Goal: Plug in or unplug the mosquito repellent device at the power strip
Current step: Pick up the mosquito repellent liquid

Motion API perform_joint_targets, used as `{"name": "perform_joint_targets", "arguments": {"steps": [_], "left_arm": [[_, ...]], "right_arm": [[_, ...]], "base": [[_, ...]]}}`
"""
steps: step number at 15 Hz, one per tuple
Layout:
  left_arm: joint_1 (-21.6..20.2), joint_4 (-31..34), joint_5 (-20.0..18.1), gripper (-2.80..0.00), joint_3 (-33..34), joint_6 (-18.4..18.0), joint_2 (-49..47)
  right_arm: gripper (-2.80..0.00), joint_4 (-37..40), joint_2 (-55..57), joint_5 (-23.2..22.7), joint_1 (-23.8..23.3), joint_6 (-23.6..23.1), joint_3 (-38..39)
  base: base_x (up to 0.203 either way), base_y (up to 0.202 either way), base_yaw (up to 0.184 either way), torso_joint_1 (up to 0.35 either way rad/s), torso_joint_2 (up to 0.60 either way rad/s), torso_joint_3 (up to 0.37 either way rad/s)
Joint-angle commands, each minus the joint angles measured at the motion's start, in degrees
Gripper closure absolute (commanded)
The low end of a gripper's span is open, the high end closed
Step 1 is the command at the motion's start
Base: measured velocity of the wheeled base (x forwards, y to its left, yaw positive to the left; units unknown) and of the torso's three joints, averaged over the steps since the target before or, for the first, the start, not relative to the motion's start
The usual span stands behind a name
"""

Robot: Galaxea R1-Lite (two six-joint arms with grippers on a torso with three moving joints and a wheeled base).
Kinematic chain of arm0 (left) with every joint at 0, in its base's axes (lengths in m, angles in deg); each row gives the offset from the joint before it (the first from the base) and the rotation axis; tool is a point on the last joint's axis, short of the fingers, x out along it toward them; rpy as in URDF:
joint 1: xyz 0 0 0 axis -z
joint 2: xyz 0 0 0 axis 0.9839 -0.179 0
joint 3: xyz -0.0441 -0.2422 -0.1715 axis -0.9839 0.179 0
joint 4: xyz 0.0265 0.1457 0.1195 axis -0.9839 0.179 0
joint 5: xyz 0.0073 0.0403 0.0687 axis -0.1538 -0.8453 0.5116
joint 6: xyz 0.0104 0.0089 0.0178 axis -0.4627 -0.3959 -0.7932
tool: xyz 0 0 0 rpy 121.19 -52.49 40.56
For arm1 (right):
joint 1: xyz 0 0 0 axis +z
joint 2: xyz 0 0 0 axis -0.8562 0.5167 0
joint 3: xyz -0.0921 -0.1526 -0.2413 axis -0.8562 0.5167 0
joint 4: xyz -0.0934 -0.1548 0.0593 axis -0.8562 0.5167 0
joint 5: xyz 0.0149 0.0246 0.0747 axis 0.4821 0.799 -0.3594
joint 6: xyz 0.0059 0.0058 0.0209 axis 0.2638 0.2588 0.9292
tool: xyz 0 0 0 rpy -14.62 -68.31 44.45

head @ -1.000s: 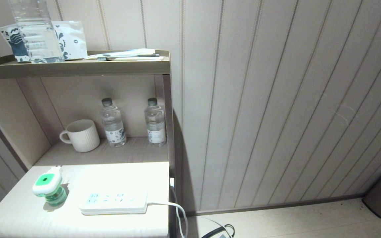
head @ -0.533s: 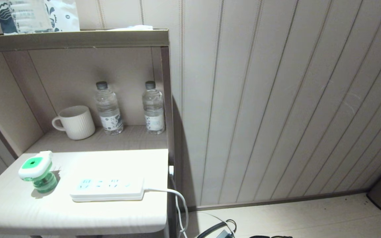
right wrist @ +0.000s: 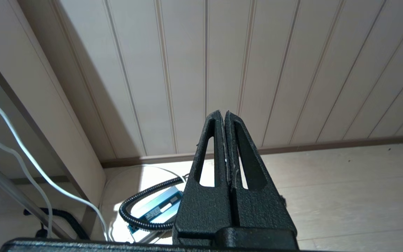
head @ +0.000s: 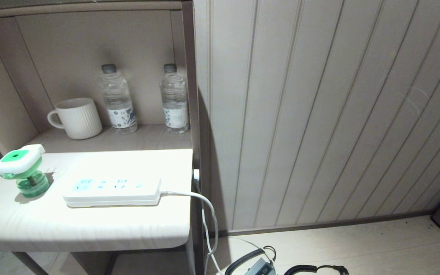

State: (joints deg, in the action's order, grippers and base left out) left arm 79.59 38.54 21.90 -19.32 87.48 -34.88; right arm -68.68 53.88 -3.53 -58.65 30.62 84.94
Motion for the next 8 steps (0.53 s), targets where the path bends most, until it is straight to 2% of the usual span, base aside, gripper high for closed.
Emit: {"name": "perform_joint_targets", "arguments": {"steps": [1, 4, 7, 8], "left_arm": [[-0.1, 0.0, 0.0, 0.00, 0.0, 0.0, 0.0], [-0.1, 0.0, 0.1, 0.00, 0.0, -0.3, 0.0], [-0.1, -2.7, 0.3, 0.00, -0.5, -0.2, 0.0], [-0.1, -2.5, 0.2, 0.00, -3.3, -0.2, -0.5]], "right_arm": [[0.00, -0.1, 0.1, 0.0, 0.0, 0.0, 0.0], [0.00, -0.1, 0.0, 0.0, 0.0, -0.2, 0.0], [0.00, -0.1, 0.0, 0.0, 0.0, -0.2, 0.0], [0.00, -0.1, 0.0, 0.0, 0.0, -0.2, 0.0]], "base": [[0.000, 0.000, 0.000, -0.139, 0.45, 0.311], [0.000, 0.000, 0.000, -0.099, 0.35, 0.245], [0.000, 0.000, 0.000, -0.019, 0.08, 0.056], [0.000, 0.000, 0.000, 0.005, 0.03, 0.018]]}}
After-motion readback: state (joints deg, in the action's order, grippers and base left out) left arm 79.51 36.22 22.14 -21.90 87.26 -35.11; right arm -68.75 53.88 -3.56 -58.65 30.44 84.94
